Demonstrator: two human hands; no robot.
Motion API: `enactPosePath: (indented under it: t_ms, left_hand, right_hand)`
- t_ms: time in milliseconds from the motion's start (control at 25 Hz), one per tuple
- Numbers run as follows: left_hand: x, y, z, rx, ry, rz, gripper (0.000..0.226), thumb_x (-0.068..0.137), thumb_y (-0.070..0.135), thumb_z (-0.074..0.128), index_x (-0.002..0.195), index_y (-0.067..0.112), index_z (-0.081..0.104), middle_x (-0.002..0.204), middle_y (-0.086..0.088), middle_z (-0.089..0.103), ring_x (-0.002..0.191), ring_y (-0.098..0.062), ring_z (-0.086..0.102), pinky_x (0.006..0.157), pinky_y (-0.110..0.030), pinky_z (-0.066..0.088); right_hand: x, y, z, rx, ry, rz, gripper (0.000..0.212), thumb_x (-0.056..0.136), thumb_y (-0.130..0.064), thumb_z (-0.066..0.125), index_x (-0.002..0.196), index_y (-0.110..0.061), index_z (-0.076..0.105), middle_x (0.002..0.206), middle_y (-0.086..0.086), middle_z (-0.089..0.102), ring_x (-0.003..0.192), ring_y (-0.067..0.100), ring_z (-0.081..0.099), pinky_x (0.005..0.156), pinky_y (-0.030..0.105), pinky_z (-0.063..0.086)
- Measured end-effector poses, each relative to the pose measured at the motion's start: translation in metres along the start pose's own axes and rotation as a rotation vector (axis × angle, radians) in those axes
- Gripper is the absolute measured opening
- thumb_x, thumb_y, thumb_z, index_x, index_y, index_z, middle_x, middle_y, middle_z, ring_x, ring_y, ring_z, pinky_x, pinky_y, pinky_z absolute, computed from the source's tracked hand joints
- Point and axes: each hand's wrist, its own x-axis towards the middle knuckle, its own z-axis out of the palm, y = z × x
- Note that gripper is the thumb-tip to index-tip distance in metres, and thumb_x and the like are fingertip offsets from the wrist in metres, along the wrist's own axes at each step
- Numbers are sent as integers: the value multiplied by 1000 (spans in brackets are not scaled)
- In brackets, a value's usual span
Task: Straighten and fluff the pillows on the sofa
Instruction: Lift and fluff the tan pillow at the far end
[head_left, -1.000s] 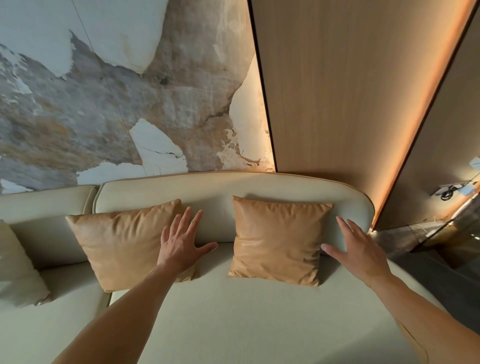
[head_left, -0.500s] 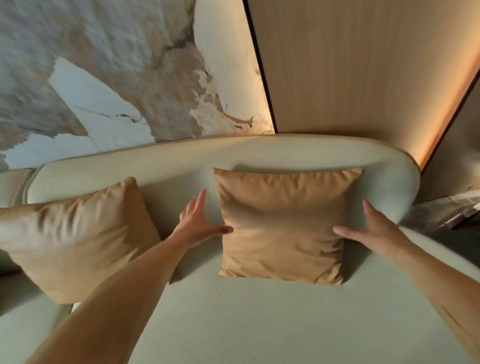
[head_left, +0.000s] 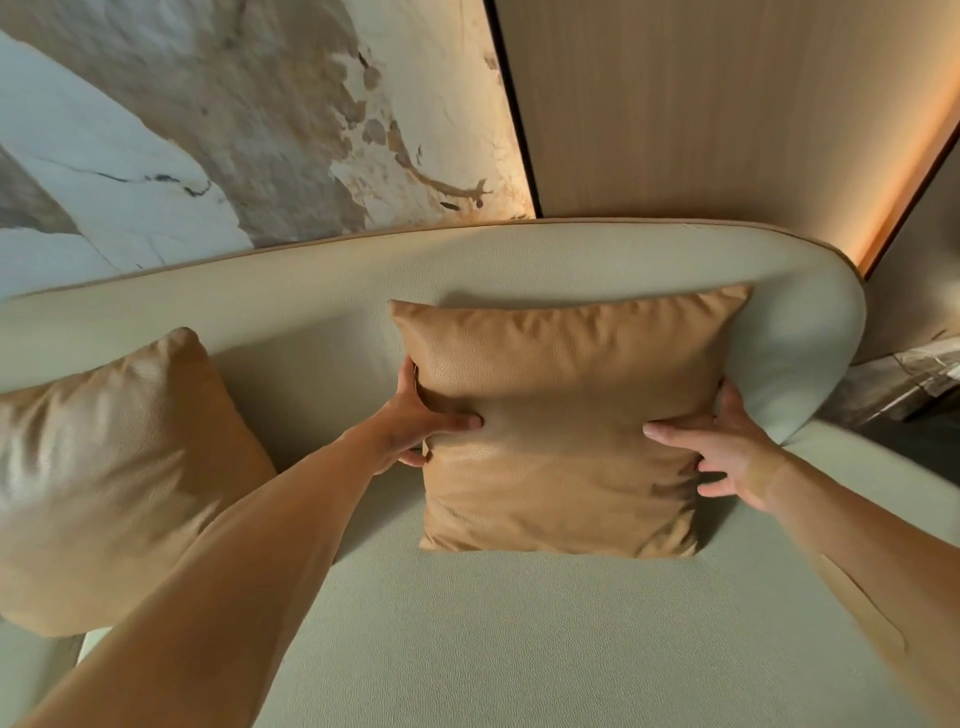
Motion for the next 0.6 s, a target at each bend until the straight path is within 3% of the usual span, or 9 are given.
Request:
enactPosePath:
  t_ms: [120,320,440,600]
  left_hand:
    - [-2,0,7,26,55,55,124,41,50,94,138,54,17,137,10,40,121,-23,47,85,-52,57]
    - [-7,5,13,-3,117,164,114,42,51,94,133,47,25,125,10,49,114,-21,54,88,-47,57]
    - [-9,8,17,11,124,167,118,43,52,93,136,45,21,126,9,49,119,-24,52,95,-48,54]
    - [-7,9,26,64,106,170,122,45,57,91,140,47,15,134,2,47,121,-27,51,96,-49,53]
  right_hand:
    - [-1,2,-2,-5,23,-58,115,59,-35,90,144,-47,15,150,-8,38,134,35,39,100,64,37]
    - [-7,-5,-7,68,67,-166,98,61,-27,89,137,-45,30,136,-12,52,124,21,51,89,49,43]
    - [-9,-7,-14,58,65,-172,100,61,-24,89,138,-46,29,137,-13,51,123,20,51,96,58,40]
    - [-11,-4,-22,29,77,-130,99,62,-27,89,138,-46,28,137,-12,53,125,22,50,95,58,41]
